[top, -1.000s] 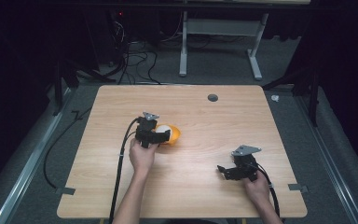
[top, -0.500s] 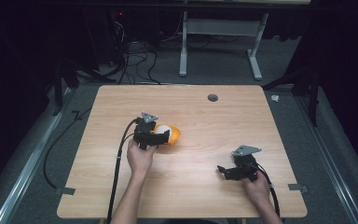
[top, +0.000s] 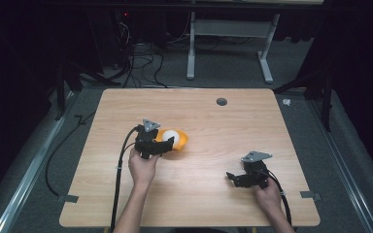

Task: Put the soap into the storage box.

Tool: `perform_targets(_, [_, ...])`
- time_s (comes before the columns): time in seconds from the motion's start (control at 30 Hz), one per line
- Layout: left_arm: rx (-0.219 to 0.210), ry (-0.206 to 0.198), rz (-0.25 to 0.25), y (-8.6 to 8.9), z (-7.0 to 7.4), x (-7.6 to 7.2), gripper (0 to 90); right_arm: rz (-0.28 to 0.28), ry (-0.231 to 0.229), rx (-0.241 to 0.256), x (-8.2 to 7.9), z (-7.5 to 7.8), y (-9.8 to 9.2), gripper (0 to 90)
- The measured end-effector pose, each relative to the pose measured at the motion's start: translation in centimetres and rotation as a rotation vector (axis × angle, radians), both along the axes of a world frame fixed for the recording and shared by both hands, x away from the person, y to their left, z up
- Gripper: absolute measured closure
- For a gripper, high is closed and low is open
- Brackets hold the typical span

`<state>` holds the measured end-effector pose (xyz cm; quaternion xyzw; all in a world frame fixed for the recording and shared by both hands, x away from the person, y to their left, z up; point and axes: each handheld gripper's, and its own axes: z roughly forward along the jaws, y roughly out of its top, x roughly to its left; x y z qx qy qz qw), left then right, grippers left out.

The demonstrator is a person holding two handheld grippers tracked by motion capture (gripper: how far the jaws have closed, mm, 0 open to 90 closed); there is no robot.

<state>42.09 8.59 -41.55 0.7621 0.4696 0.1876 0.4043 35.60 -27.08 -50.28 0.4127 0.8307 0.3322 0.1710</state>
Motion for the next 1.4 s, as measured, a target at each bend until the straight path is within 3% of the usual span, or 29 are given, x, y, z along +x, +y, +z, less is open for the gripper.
perform_targets(0.6, [-0.006, -0.046, -0.016, 1.7, 1.0, -2.9, 26.5, 0.001, -0.001, -0.001, 0.0, 0.0, 0.0, 12.8])
perform_targets(0.87, [-0.028, -0.049, -0.011, 2.5, 0.9, -4.0, 26.5, 0.003, -0.002, 0.001, 0.0, 0.0, 0.0, 12.8])
perform_targets(1.4, [-0.027, -0.047, -0.011, 3.2, 0.6, -5.5, 26.2, 0.003, -0.003, 0.001, 0.0, 0.0, 0.0, 12.8])
